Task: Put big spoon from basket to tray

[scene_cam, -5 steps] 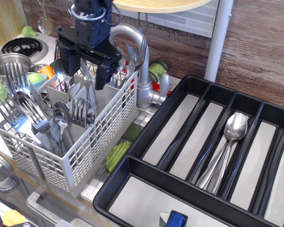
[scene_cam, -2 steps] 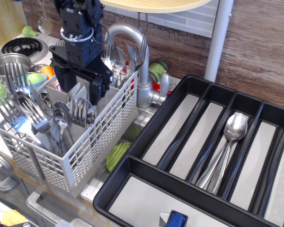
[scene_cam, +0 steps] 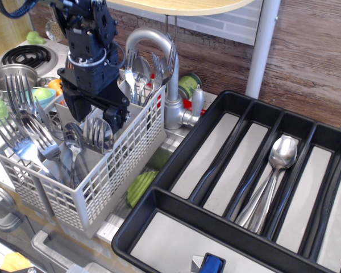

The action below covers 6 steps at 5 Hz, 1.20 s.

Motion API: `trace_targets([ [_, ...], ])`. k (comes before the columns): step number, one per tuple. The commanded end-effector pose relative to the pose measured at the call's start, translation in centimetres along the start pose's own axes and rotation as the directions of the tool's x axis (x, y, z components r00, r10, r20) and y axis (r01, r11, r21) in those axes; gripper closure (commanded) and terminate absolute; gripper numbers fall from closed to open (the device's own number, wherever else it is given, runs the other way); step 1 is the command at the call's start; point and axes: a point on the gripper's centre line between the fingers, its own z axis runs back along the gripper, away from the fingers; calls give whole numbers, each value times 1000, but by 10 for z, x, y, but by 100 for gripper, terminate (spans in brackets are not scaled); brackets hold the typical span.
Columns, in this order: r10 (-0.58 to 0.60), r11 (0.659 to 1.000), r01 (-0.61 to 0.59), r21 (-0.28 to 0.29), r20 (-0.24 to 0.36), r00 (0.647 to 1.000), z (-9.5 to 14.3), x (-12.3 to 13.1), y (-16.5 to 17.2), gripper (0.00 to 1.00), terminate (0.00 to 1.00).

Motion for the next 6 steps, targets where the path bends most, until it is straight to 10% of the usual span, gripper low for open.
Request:
trace_targets([
  [1,-22,1000,22,-3,48,999,-8,0,5,100,0],
  [3,-18,1000,18,3,48,999,-8,1,0,100,0],
  [6,15,995,-3,101,-117,993,77,39,-3,100,0],
])
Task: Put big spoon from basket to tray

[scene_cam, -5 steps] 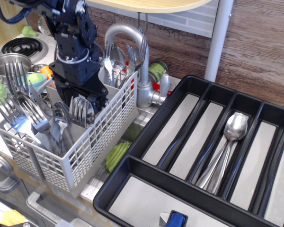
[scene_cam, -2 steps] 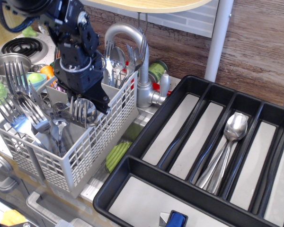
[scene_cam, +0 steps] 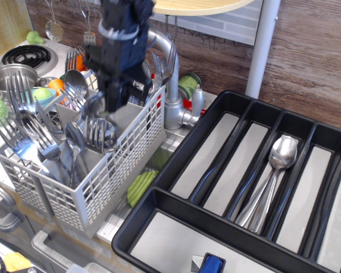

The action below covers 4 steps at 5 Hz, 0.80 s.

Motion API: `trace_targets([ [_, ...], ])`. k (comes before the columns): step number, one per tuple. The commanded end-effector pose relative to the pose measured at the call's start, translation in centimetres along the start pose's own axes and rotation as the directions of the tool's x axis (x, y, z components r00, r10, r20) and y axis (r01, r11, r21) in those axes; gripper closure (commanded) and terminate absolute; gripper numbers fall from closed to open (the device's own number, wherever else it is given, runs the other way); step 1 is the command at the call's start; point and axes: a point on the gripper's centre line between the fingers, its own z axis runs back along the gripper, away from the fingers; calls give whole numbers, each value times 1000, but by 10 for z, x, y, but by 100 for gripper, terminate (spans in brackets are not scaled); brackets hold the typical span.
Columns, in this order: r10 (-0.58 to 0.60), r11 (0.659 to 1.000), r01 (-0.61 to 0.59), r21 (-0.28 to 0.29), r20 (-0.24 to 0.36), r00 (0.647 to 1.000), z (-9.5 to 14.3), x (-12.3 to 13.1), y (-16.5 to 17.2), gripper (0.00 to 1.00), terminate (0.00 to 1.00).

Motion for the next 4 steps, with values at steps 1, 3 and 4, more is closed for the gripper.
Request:
trace_targets([
  [1,241,970,-243,-25,-56,969,53,11,-4,100,0],
  [3,576,772,-622,-131,-269,772,93,11,-40,100,0],
  [4,691,581,-790,-197,-394,606,98,14,-61,100,0],
])
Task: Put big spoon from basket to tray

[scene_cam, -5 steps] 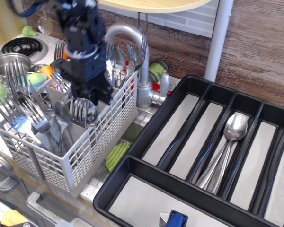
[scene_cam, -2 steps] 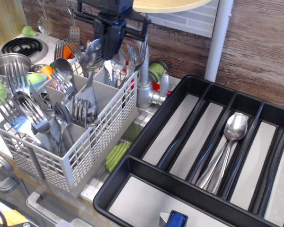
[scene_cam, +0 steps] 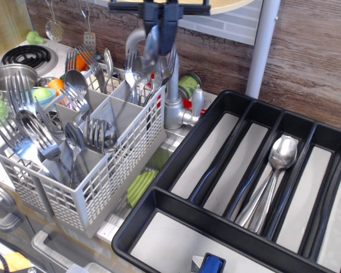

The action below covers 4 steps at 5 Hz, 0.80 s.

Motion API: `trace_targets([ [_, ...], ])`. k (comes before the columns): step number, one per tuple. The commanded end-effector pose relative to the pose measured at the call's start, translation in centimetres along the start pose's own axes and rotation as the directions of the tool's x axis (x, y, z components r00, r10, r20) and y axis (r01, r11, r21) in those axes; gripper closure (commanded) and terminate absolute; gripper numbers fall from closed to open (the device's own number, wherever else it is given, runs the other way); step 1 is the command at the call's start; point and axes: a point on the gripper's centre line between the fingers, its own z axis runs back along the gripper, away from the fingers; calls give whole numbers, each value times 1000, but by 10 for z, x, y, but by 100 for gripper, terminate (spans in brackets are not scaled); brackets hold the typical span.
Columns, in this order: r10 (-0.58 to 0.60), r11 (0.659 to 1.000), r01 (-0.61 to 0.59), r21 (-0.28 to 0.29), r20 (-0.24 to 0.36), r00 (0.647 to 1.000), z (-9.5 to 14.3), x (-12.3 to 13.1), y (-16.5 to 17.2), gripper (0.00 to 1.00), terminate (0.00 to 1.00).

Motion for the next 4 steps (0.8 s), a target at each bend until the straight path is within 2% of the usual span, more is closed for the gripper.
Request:
trace_targets([
  [1,295,917,-324,-232,-153,943,3,-17,-26,100,0],
  [2,425,813,-481,-327,-231,875,-21,-23,-49,100,0],
  [3,483,754,-563,-338,-296,824,-29,-20,-62,100,0],
  [4,509,706,-605,-369,-329,795,-35,-16,-80,100,0],
])
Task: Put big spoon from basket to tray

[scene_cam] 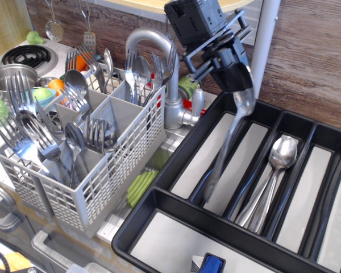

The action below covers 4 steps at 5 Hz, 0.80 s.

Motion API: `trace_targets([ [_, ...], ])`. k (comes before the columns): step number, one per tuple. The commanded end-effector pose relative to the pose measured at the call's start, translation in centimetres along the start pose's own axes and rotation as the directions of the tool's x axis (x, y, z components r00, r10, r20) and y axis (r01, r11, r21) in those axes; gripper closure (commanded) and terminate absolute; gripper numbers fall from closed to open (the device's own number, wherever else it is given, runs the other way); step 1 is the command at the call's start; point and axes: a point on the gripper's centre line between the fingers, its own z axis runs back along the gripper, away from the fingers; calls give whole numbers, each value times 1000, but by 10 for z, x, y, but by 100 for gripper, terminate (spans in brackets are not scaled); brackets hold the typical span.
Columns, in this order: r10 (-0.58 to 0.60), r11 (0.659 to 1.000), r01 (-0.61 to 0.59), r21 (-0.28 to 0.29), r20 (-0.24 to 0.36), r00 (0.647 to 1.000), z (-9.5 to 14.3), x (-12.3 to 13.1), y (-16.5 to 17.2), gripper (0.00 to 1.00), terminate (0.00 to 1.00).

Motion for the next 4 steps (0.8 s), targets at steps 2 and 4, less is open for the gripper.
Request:
trace_targets([
  [2,59,989,-62,-132,-29,998,-24,-22,-23,100,0],
  [4,42,983,-43,-180,-11,999,-48,-6,-16,100,0],
])
